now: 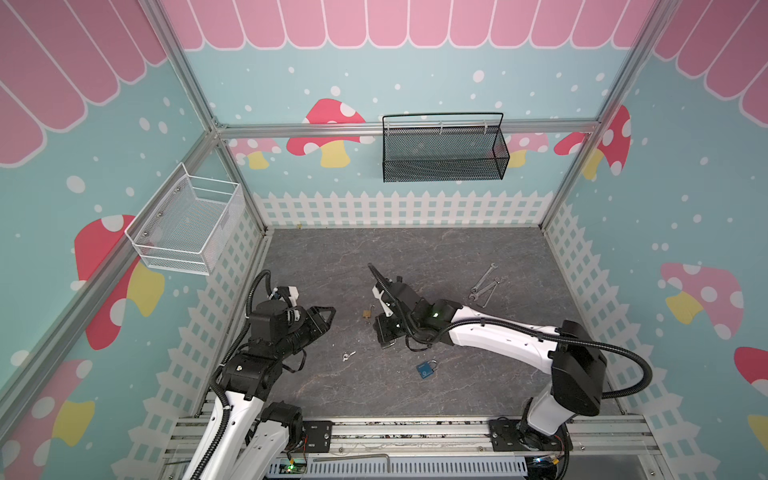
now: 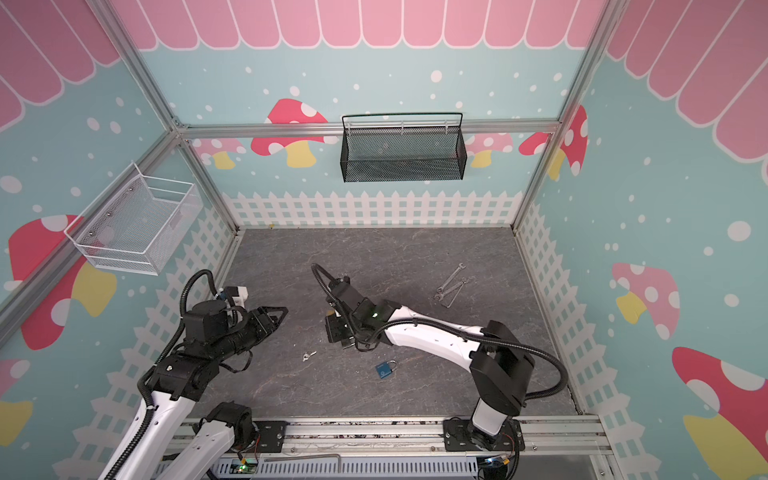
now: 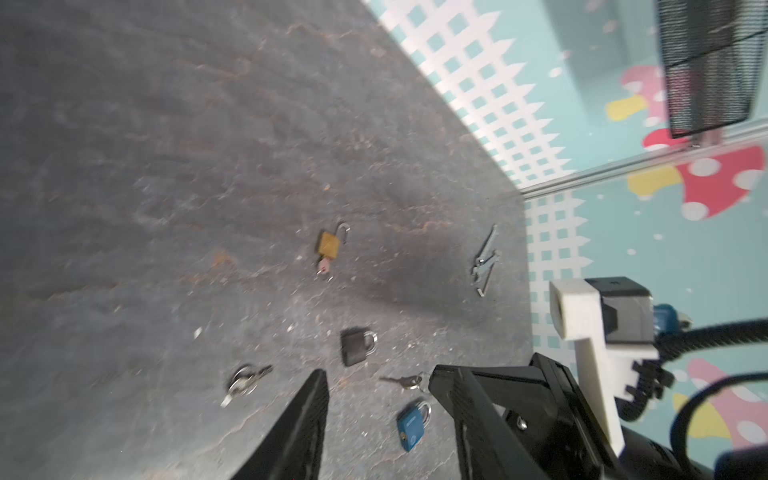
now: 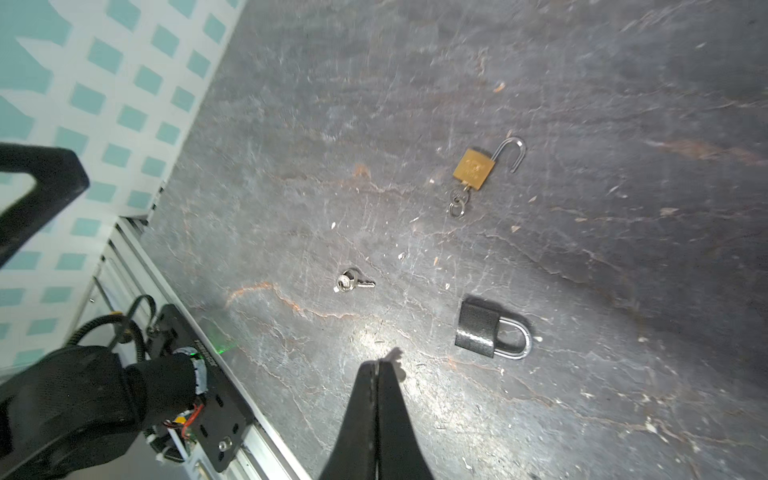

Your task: Unlock with the key

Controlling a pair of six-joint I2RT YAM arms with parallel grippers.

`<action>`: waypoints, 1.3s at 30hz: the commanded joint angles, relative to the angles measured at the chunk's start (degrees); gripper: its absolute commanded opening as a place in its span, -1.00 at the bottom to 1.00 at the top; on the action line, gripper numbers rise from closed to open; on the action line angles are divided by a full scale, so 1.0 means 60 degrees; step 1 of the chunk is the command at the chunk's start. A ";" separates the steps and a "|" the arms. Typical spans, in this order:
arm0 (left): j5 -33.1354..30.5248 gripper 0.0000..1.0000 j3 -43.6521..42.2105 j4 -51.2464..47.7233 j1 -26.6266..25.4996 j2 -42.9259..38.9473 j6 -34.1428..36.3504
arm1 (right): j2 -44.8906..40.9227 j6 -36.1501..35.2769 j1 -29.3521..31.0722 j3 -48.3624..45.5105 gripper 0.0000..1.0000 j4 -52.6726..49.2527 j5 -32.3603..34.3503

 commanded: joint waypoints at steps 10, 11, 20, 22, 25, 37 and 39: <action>0.0197 -0.06 -0.1067 0.6768 -0.2153 0.0777 0.2895 | -0.2254 0.0096 -0.2154 0.0469 -1.00 -0.0908 -0.1863; 0.0137 -0.06 -0.1000 0.7091 -0.2560 0.1066 0.3248 | -0.2303 0.0023 -0.2319 0.0662 -1.00 -0.1119 -0.1979; -0.0252 -0.09 -0.1134 1.0285 -0.4491 0.3028 0.5044 | -0.2226 -0.1041 -0.3095 0.2920 -1.00 -0.2947 -0.2756; -0.0323 -0.10 -0.1270 1.1224 -0.4690 0.3392 0.5370 | -0.2151 -0.1278 -0.3168 0.3390 -1.00 -0.3272 -0.2900; -0.0250 -0.14 -0.0865 1.1427 -0.4923 0.3993 0.5899 | -0.1986 -0.1357 -0.3255 0.3932 -1.00 -0.3649 -0.3210; -0.0302 -0.39 -0.0061 1.3018 -0.5187 0.5379 0.6151 | -0.2039 -0.1258 -0.3273 0.4167 -1.00 -0.3737 -0.3425; -0.0330 -0.42 0.0016 1.3123 -0.5195 0.5484 0.6177 | -0.2055 -0.1257 -0.3273 0.4184 -1.00 -0.3715 -0.3457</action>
